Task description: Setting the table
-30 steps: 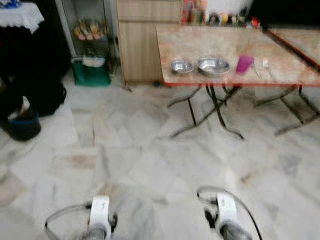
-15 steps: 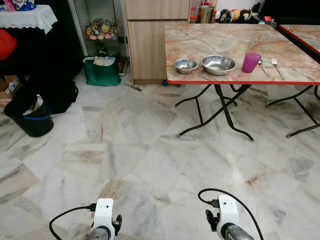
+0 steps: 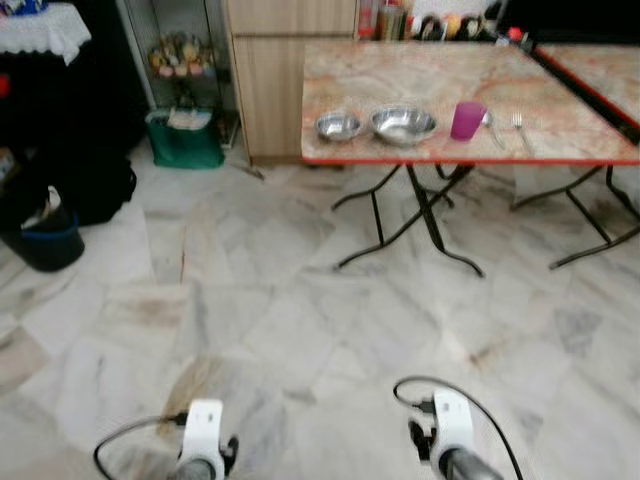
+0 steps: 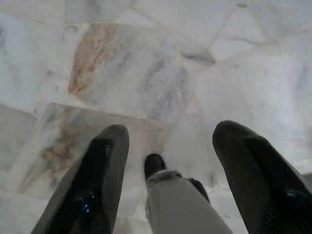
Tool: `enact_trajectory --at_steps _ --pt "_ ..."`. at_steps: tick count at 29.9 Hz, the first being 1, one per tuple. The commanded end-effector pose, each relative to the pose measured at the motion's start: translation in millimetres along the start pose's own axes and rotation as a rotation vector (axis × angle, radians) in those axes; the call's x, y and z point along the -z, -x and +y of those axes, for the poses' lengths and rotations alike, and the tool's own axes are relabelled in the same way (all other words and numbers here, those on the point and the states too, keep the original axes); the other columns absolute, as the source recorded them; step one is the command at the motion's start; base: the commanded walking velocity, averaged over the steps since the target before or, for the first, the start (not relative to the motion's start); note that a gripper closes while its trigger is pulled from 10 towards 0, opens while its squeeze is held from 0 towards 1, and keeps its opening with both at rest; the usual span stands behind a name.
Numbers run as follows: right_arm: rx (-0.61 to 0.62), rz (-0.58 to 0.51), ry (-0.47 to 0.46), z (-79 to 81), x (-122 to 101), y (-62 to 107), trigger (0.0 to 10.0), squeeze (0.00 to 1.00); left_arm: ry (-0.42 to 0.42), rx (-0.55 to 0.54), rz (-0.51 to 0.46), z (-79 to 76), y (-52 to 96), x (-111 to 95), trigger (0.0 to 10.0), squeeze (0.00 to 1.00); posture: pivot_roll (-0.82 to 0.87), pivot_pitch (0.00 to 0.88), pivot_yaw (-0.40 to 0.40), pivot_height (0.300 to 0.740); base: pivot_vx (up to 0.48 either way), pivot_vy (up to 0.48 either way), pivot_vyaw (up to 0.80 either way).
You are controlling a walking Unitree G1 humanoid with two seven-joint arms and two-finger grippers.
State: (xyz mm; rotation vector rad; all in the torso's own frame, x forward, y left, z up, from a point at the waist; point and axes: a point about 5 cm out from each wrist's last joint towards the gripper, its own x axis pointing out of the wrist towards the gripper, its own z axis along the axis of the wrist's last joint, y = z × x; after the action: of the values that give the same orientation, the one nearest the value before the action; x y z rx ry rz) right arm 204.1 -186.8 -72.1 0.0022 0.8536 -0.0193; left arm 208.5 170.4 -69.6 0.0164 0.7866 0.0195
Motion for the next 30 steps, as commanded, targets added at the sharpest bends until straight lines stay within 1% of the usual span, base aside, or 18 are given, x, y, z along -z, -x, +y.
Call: enact_trajectory --at_steps 1,8,11,13,15,16,21,30 --pt "-0.006 -0.010 0.005 1.9 -4.0 -1.0 10.0 0.00 -0.003 0.002 0.015 -0.4 0.9 4.0 10.0 0.00 0.06 0.067 -0.041 0.715 0.000 -0.262 0.00" --pt "-0.006 -0.011 0.004 2.0 -4.4 -1.1 10.0 0.00 -0.004 0.002 0.013 -0.4 0.8 3.6 10.0 0.00 0.07 0.068 -0.039 0.715 0.000 -0.261 0.00" --pt "-0.006 -0.011 0.001 2.2 -4.4 -1.1 10.0 0.00 -0.005 -0.009 0.013 0.6 0.8 3.3 10.0 0.00 0.07 0.069 -0.041 0.715 0.000 0.000 0.00" --pt "-0.010 -0.010 0.004 2.5 -4.1 -1.1 10.0 0.00 0.011 -0.020 0.006 2.1 1.0 3.3 10.0 0.00 0.07 0.070 -0.043 0.715 0.000 0.000 0.00" --pt "-0.011 -0.009 0.005 2.6 -4.1 -1.1 10.0 0.00 0.007 -0.021 0.007 2.5 1.1 3.5 10.0 0.00 0.07 0.070 -0.043 0.715 0.000 0.000 0.00" --pt "-0.011 -0.011 0.005 3.0 -4.5 -1.2 10.0 0.00 0.026 -0.019 -0.002 2.5 1.3 3.1 10.0 0.00 0.07 0.071 -0.041 0.715 0.000 0.000 0.00" --pt "-0.011 -0.015 0.003 3.1 -5.6 -1.4 10.0 0.00 0.035 -0.013 0.004 2.2 1.1 3.2 10.0 0.00 0.07 0.070 -0.044 0.715 0.000 0.000 0.00" --pt "-0.009 -0.016 0.001 2.9 -7.0 -1.7 10.0 0.00 0.039 -0.013 0.005 2.3 0.5 1.9 10.0 0.00 0.07 0.066 -0.044 0.715 0.316 0.000 0.00"
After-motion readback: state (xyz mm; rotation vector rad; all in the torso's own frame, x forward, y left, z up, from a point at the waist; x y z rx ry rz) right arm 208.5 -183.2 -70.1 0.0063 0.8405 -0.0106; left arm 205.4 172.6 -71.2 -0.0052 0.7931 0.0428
